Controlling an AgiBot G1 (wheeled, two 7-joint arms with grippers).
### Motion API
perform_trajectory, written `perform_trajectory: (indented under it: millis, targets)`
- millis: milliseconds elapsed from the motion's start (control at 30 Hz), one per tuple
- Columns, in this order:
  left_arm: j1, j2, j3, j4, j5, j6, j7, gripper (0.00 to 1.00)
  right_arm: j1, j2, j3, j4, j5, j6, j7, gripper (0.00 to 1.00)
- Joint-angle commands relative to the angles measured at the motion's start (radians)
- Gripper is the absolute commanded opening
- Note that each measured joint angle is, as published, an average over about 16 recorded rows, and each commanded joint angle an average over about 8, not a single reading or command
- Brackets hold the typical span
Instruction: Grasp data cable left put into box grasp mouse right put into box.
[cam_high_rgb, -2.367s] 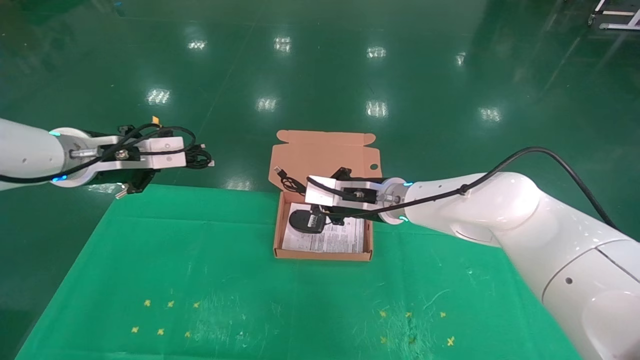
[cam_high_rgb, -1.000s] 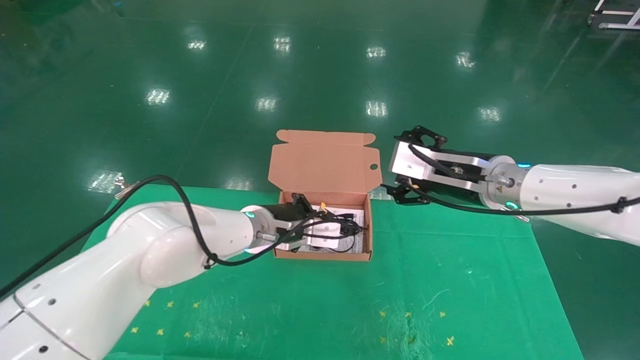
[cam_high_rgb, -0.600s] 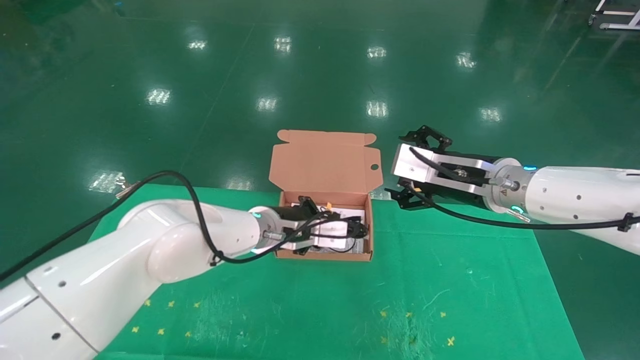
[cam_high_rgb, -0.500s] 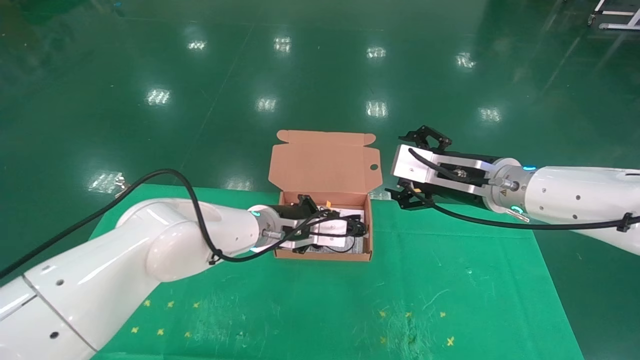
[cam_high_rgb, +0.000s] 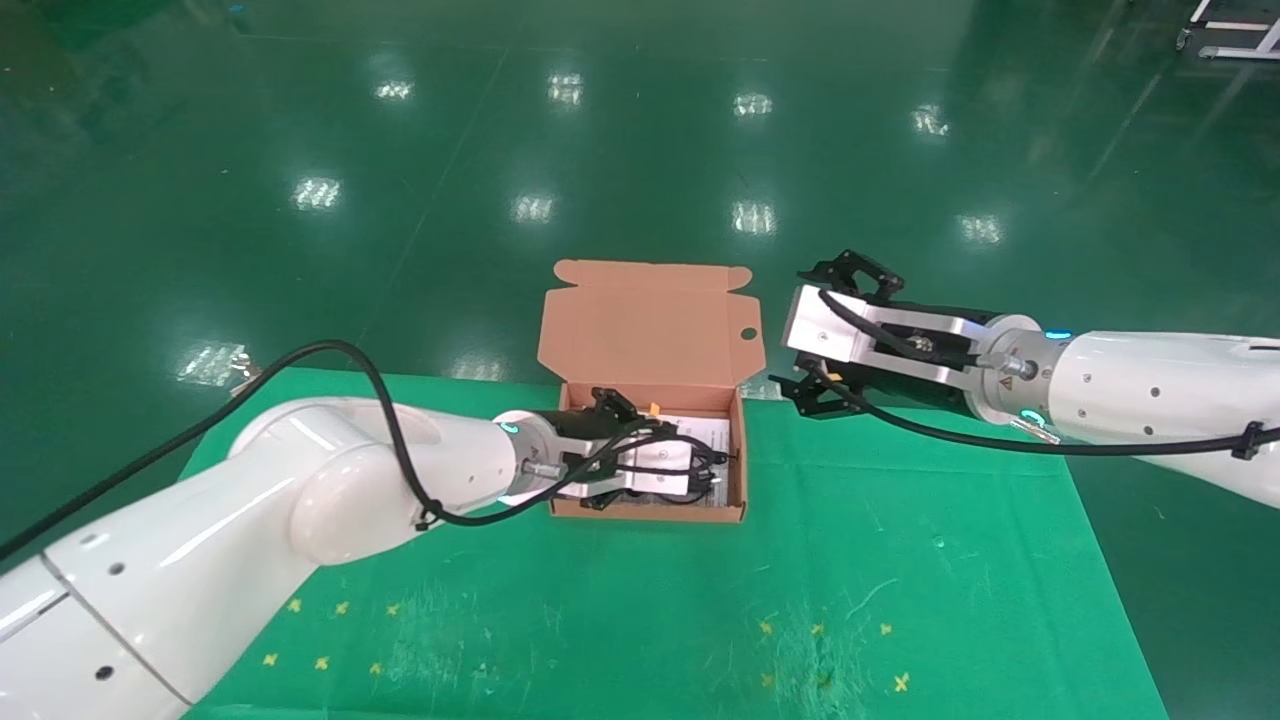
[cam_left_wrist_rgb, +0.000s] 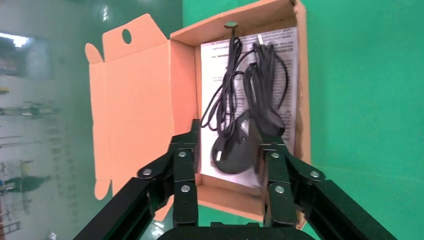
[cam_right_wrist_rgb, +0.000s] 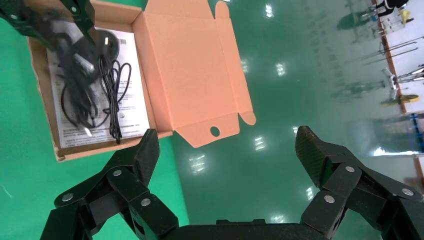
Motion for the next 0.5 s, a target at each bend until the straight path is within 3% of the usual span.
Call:
perform_trajectory:
  millis: [33, 500]
  targets:
    - [0.001, -0.007, 0.0, -0.008, -0.005, -0.002, -0.002, 1.0, -0.001, 0.0, 0.0, -0.001, 0.001, 0.0, 0.0, 1.0]
    - [-0.085, -0.092, -0.079, -0.086, -0.042, -0.015, -0.076, 1.0, 0.097, 0.01, 0.006, 0.037, -0.053, -0.056, -0.033, 1.0]
